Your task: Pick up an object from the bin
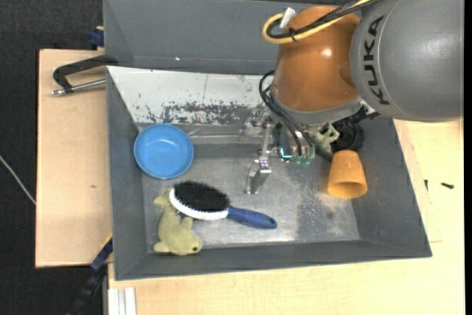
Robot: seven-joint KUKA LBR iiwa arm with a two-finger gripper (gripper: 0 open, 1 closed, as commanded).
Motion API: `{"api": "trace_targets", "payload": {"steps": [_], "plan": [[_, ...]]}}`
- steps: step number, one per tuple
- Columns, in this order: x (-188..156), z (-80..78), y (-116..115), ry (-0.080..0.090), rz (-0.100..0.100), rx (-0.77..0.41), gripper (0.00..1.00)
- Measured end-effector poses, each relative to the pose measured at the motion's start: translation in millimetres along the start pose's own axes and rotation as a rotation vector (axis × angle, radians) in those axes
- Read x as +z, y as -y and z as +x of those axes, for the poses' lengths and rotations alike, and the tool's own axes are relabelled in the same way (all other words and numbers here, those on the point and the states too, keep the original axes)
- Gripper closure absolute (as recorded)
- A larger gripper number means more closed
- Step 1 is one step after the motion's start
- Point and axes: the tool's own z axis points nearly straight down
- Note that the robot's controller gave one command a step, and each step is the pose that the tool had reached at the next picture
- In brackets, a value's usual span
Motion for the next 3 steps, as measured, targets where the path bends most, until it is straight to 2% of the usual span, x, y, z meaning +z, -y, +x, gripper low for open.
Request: {"api": "trace_targets", "payload": {"steps": [1,2,3], "plan": [[44,50.3,-11,0.0,0.001,-0.204,0.0],[114,40.9,-1,0.008,-0.001,-0.088,0.0],[112,41.7,-1,0.004,-0.001,-0.088,1.0]]}}
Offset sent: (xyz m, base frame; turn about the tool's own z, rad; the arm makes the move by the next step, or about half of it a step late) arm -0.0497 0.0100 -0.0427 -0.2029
